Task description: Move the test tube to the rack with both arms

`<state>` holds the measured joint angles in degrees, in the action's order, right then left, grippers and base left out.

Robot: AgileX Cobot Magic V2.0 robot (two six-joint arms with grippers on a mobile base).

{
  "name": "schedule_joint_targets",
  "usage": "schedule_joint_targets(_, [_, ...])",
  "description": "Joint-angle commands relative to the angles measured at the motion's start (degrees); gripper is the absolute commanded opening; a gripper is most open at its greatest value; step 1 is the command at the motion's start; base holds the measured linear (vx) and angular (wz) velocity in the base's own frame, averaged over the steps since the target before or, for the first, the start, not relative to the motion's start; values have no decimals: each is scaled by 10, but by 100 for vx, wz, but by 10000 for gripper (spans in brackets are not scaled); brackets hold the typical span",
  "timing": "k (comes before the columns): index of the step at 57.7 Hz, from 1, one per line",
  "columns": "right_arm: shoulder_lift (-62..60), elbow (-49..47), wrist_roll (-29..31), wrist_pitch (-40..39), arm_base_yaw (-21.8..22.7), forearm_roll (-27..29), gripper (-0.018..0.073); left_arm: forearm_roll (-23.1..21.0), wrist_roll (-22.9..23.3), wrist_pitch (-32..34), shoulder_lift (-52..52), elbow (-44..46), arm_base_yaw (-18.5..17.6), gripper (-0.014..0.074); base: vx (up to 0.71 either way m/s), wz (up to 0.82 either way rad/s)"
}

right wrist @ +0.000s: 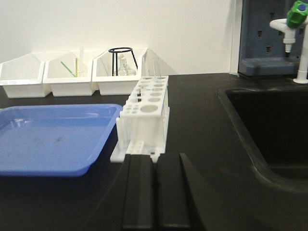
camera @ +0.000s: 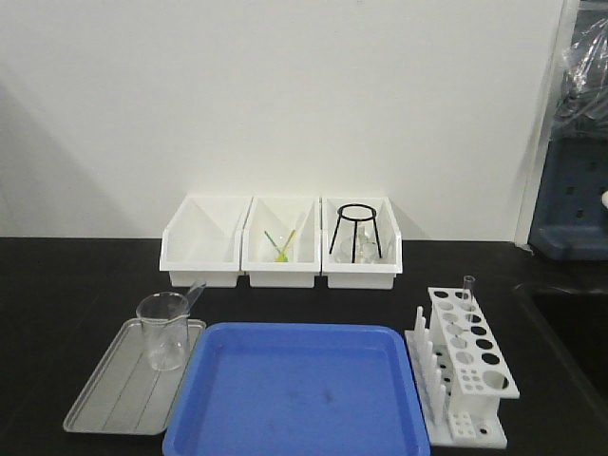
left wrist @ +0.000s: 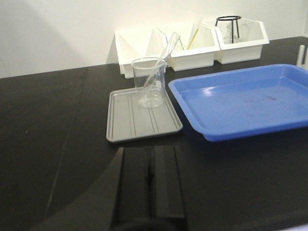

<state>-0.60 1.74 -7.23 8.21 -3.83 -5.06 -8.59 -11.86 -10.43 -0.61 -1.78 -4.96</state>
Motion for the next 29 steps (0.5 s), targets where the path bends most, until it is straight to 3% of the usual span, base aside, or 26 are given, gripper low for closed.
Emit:
schedule_joint_targets(1, [-5,10,5,-45,3,-2,-11,-7,4,47,-9,17,0,-7,39,1])
schedule_joint_targets(29, [-5,10,5,-45,3,-2,-11,-7,4,47,-9,17,0,-7,31,-2])
